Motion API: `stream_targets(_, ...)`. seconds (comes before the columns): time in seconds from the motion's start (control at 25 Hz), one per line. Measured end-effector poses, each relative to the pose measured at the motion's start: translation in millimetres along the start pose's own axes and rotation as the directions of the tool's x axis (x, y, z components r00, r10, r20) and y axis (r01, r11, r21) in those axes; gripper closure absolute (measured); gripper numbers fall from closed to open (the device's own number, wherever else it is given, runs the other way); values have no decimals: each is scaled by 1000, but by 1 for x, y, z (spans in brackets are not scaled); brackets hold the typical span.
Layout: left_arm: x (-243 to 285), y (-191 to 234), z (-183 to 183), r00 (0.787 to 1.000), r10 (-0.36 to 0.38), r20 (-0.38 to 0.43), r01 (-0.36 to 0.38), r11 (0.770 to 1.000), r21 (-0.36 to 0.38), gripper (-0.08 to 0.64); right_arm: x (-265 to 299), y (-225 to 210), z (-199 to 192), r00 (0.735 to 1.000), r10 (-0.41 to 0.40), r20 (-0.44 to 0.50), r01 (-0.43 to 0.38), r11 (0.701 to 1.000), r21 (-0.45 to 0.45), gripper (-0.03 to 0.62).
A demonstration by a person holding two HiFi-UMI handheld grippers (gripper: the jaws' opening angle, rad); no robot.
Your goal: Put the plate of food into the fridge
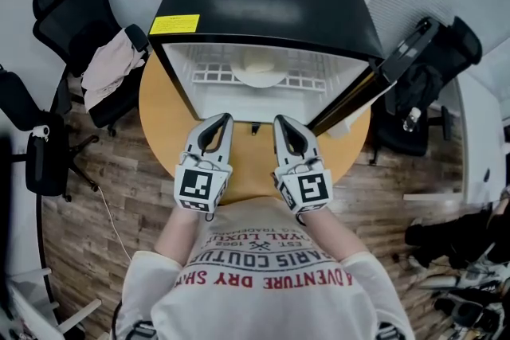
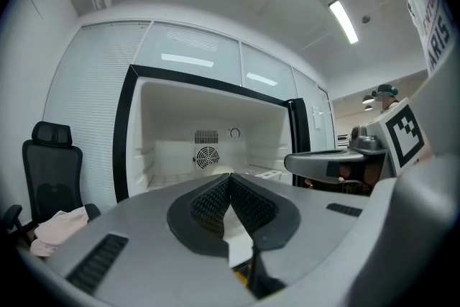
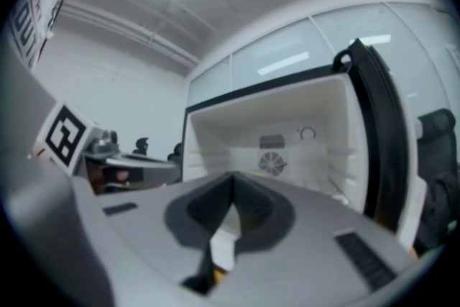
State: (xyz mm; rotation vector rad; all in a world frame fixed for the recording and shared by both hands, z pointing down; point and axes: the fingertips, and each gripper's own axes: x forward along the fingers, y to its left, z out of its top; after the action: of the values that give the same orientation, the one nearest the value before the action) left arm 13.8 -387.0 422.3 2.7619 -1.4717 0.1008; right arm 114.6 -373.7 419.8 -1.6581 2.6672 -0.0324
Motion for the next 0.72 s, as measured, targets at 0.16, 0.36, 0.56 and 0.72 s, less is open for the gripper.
stream_targets(0.16,-3,0,3,1000,3,13,-3,1000,-2,527,-4,4,0,1000,5,-5,-5,1000,-14,565)
stream_targets(0.36,-9,-4,5,1000,-5,16,5,1000,-1,527,-7,6,-1,1000,10,-14,-10,1000,-7,565)
stream_targets(0.56,-14,-8,2,1000,-14,13,14,1000,4,527,-11,9,-2,1000,17,-22,-18,1000,-17,565)
stream_targets(0.72,-16,-10,3,1000,-24,18,23,1000,7,527,-13,14,-1,999,29,-19,-30,999,-21,565)
